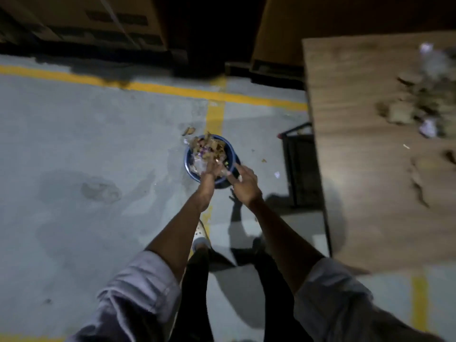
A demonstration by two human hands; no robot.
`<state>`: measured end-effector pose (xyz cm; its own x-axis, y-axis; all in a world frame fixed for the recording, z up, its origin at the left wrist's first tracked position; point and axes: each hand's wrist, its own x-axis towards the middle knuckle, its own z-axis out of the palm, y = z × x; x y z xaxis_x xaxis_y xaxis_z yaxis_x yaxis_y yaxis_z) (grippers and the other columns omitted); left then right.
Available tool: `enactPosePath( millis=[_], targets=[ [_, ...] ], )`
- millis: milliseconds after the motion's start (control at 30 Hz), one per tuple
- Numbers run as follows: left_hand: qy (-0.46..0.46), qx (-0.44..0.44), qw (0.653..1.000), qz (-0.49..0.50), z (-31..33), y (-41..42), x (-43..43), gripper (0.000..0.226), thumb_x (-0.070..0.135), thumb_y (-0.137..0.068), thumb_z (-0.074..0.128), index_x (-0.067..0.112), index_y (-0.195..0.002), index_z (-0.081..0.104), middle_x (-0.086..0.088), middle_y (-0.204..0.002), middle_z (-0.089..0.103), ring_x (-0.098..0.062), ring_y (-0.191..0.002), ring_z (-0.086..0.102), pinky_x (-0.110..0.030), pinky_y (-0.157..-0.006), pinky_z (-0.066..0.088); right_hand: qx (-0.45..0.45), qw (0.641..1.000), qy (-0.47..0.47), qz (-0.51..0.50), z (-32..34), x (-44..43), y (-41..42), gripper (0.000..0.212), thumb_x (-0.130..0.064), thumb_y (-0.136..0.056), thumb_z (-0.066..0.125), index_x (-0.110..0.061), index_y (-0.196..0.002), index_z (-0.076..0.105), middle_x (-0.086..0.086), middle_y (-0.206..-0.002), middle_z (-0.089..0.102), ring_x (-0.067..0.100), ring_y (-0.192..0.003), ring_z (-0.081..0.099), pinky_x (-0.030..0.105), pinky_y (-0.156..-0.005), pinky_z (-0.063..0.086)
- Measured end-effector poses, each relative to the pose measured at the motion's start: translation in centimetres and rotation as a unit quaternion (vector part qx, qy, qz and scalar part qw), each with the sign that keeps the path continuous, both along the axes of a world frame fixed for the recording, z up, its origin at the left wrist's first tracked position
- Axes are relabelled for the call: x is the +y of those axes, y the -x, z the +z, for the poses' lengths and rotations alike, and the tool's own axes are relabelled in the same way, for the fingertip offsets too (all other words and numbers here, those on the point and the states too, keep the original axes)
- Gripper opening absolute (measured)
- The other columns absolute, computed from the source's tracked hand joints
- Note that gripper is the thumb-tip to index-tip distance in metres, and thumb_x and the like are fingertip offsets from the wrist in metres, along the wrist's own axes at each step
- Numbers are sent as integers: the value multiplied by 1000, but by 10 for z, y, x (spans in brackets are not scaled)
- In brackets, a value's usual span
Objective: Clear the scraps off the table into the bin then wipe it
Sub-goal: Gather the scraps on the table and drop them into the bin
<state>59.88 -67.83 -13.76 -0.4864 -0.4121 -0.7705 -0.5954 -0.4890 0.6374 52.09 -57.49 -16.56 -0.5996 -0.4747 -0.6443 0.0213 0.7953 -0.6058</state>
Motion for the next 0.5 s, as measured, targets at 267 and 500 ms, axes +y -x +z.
enactPosePath(
  millis=[267,500],
  targets=[
    [-43,156,979,-126,169,48,121,66,49,-103,50,42,-161,21,6,-171,16,-21,-157,20,-51,-127,20,77,980,113,-144,154,111,12,50,-25,-101,59,-26,-150,50,3,-155,47,21,-146,37,47,-122,29],
    [27,203,958,-199,214,111,223,57,37,-110,39,33,-163,19,5,-171,11,-12,-154,19,-43,-123,22,130,954,119,-243,209,250,92,54,-42,-97,63,-34,-149,50,4,-159,39,23,-146,37,45,-120,33]
  ],
)
